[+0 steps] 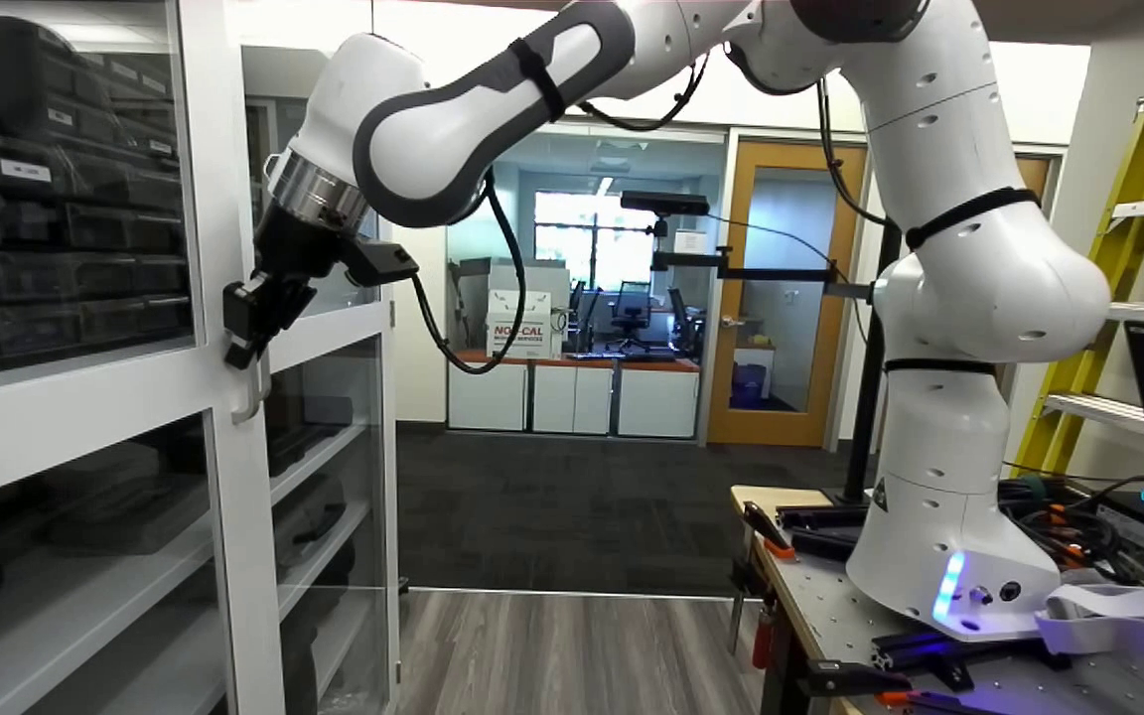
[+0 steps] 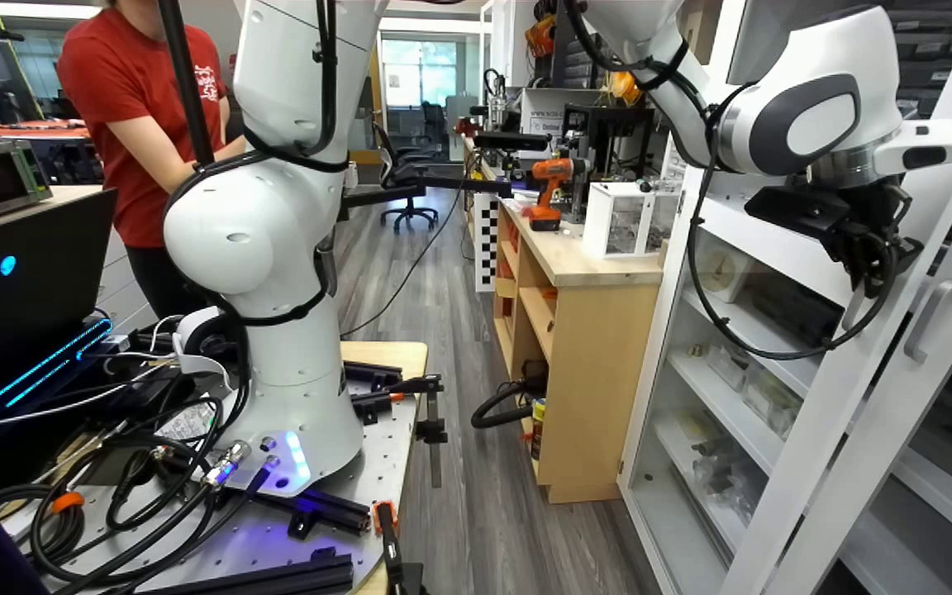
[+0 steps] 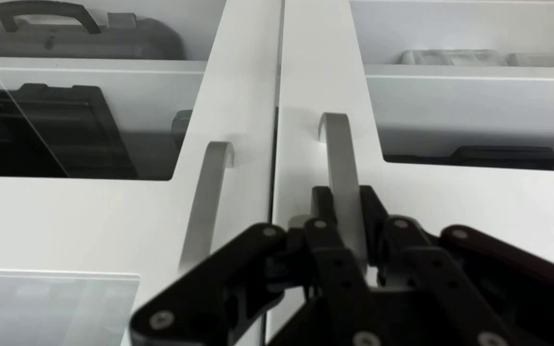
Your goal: Close the door of the cabinet
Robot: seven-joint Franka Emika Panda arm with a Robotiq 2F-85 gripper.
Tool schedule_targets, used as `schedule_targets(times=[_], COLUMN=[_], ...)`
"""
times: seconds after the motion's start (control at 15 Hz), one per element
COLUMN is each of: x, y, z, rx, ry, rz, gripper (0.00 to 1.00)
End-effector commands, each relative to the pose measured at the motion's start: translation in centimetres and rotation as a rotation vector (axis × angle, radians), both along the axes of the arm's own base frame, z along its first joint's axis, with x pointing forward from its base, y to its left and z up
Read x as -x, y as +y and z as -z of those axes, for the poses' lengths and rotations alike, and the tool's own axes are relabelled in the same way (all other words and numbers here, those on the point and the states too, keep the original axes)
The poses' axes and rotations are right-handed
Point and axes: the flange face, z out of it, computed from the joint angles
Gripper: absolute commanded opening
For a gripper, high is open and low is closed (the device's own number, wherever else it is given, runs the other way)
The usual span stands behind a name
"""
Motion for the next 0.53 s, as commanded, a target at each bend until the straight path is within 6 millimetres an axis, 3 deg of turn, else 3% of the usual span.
schedule_targets(times=[0.0,0.47], x=[-2.3,-3.7], y=[-0.2,0.3], z=[-0.8,-0.8], rx=[0.015,0.023], ry=[-0.019,-0.003], rz=[-0.047,-0.098], gripper=[0.05,0.05])
